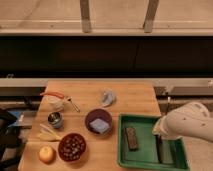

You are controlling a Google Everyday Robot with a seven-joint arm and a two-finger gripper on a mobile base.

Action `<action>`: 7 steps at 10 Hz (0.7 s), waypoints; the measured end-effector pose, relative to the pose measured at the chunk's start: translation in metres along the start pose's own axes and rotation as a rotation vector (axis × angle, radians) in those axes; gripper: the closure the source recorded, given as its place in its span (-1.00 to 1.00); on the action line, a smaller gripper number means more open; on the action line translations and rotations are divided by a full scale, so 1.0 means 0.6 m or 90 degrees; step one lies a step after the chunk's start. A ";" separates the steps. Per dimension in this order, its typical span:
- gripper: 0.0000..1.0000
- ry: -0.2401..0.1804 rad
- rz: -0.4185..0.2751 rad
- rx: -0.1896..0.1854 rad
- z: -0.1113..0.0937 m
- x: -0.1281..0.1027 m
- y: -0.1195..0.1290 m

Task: Wipe tray with brush

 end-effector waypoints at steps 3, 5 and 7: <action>1.00 -0.017 -0.025 -0.008 -0.017 -0.020 -0.023; 1.00 -0.020 -0.052 -0.020 -0.019 -0.024 0.003; 1.00 -0.015 -0.085 -0.032 -0.013 -0.016 0.060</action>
